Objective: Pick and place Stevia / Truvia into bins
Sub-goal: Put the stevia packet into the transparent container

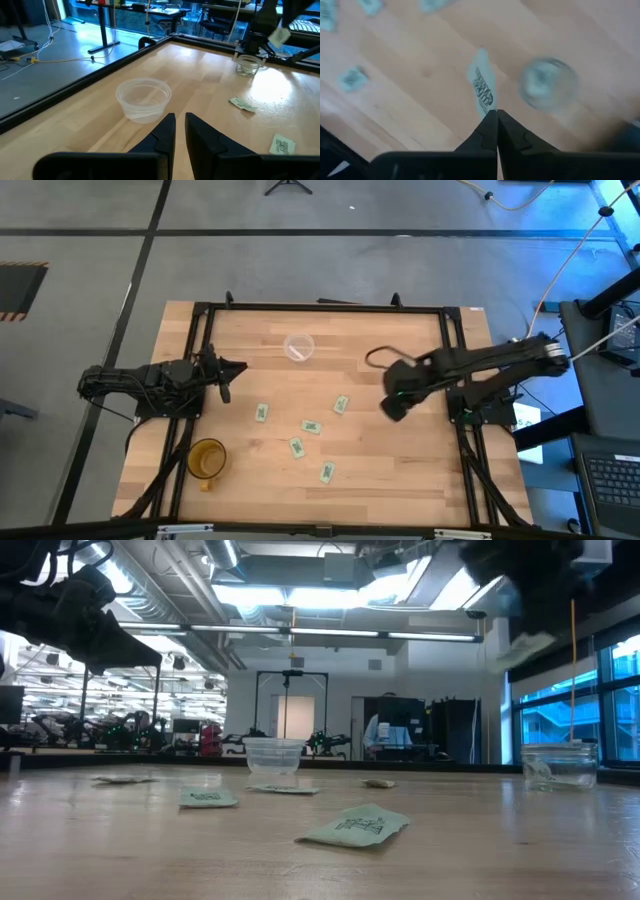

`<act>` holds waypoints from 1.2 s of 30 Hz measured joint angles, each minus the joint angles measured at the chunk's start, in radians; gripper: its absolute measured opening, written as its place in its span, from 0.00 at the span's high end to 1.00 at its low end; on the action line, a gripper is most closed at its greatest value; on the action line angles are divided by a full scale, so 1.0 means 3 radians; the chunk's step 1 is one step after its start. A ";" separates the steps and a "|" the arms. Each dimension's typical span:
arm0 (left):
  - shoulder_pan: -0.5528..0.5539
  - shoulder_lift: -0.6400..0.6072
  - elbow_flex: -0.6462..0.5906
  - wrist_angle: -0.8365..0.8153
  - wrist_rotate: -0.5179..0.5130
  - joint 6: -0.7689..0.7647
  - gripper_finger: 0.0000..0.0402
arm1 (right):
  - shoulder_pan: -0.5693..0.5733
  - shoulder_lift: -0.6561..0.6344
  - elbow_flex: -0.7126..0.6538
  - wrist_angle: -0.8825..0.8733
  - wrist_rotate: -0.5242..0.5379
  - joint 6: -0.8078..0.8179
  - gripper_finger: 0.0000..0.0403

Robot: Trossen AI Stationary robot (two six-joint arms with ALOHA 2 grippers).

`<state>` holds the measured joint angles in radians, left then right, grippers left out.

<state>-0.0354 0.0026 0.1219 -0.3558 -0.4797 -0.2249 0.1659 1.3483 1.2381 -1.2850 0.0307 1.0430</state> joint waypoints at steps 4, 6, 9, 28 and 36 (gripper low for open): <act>-0.0001 0.0001 0.0000 0.0003 -0.0001 0.0000 0.91 | -0.0111 -0.0215 -0.0014 -0.0471 -0.0044 -0.0014 1.00; 0.0000 0.0001 0.0000 0.0003 -0.0001 -0.0001 0.91 | -0.0160 -0.0289 -0.0077 -0.0564 -0.0047 -0.0091 1.00; -0.0001 0.0001 0.0000 0.0003 -0.0002 -0.0001 0.91 | -0.0246 -0.0352 -0.0213 -0.0538 -0.0101 -0.0247 1.00; 0.0000 0.0000 0.0000 0.0003 -0.0004 -0.0146 0.91 | -0.0810 -0.0404 -0.1315 0.0383 -0.0545 -0.0900 1.00; 0.0000 0.0001 0.0000 0.0002 -0.0005 -0.0142 0.91 | -0.0943 -0.0389 -0.1362 0.0604 -0.0544 -0.0982 1.00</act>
<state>-0.0355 0.0029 0.1219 -0.3553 -0.4812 -0.2676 -0.1172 1.2315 0.8295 -1.1039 -0.1326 0.7484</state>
